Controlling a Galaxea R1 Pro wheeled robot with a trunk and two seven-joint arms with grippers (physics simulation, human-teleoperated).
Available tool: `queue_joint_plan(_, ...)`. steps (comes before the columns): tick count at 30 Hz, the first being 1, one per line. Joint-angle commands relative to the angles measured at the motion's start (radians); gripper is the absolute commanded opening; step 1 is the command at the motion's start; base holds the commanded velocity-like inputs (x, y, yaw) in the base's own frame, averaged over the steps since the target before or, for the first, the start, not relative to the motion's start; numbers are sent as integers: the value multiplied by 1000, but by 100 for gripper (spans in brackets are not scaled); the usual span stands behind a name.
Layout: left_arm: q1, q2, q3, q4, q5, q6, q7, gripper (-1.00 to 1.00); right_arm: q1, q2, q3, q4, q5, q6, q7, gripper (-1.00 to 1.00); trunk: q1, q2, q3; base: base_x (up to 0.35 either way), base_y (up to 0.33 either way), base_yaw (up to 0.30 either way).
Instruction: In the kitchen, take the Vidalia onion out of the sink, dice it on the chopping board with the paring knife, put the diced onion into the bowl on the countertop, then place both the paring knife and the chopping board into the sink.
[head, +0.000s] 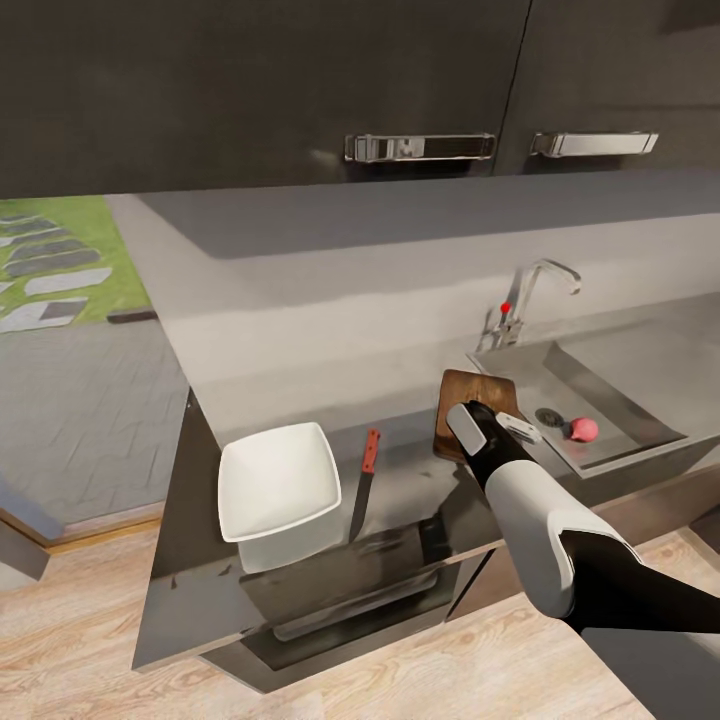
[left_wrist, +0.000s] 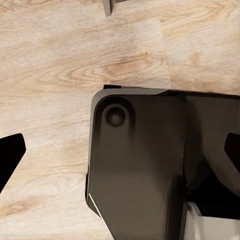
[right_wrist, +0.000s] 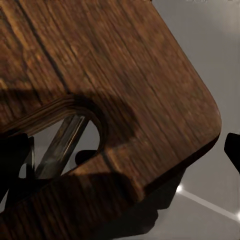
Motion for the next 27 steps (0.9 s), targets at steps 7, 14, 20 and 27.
queue_joint_plan(7, 0, -1, 2, -1, 3, -1, -1, 100, 0, 7, -7, 19, -10, 20, -1, 100, 1, -1, -2, 0, 0, 0)
queue_joint_plan(14, 0, -1, 2, -1, 3, -1, -1, 100, 0, 8, -7, 19, -11, 19, -1, 100, 1, -1, -2, 0, 0, 0)
queue_joint_plan(20, 0, -1, 2, -1, 3, -1, 0, 100, 0, 6, -8, 19, -11, 21, -1, 100, 1, -1, -2, 0, 0, 0)
queue_joint_plan(27, 0, -1, 2, -1, 3, -1, -1, 100, 0, 5, -8, 19, -11, 22, -1, -100, 1, -1, -2, 0, 0, 0)
